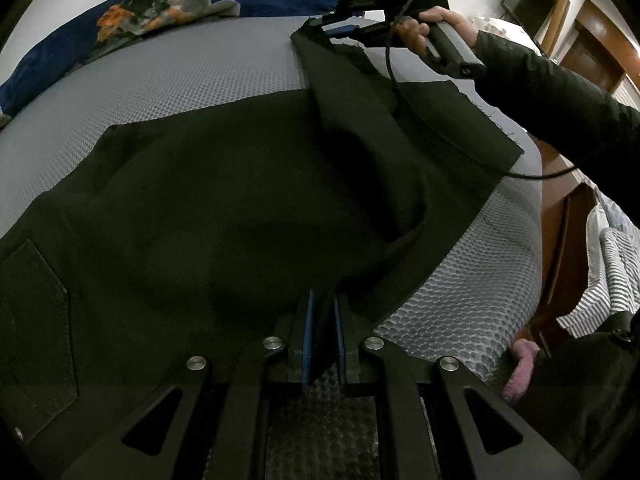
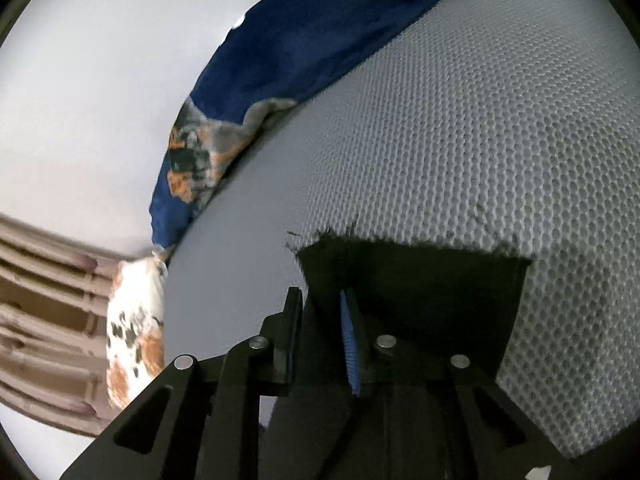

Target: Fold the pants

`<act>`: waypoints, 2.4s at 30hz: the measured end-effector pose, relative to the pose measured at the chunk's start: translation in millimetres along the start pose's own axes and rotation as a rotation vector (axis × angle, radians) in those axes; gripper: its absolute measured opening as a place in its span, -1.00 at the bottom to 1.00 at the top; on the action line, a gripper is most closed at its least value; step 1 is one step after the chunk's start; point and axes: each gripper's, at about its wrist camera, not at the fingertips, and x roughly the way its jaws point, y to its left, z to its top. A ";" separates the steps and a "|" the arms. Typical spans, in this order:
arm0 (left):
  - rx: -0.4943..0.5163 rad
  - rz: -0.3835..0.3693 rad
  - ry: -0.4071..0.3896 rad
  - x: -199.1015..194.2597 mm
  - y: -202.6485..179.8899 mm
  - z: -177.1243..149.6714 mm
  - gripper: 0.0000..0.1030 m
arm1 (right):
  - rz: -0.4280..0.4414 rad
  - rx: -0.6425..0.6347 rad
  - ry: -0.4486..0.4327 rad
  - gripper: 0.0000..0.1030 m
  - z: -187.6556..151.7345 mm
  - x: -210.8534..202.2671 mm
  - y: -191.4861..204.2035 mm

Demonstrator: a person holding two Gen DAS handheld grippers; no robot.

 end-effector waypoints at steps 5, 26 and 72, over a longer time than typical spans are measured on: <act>-0.001 -0.004 0.000 -0.3 1.4 0.4 -0.80 | -0.041 -0.017 0.028 -0.60 -24.2 -0.1 -8.0; -0.007 -0.011 0.002 -2.2 9.5 -2.1 -0.80 | 0.191 0.092 0.129 -0.58 -69.0 5.1 -11.3; 0.102 -0.050 0.004 1.6 1.8 -3.4 -0.78 | -0.421 0.299 -0.381 -0.95 -210.6 -239.3 -166.9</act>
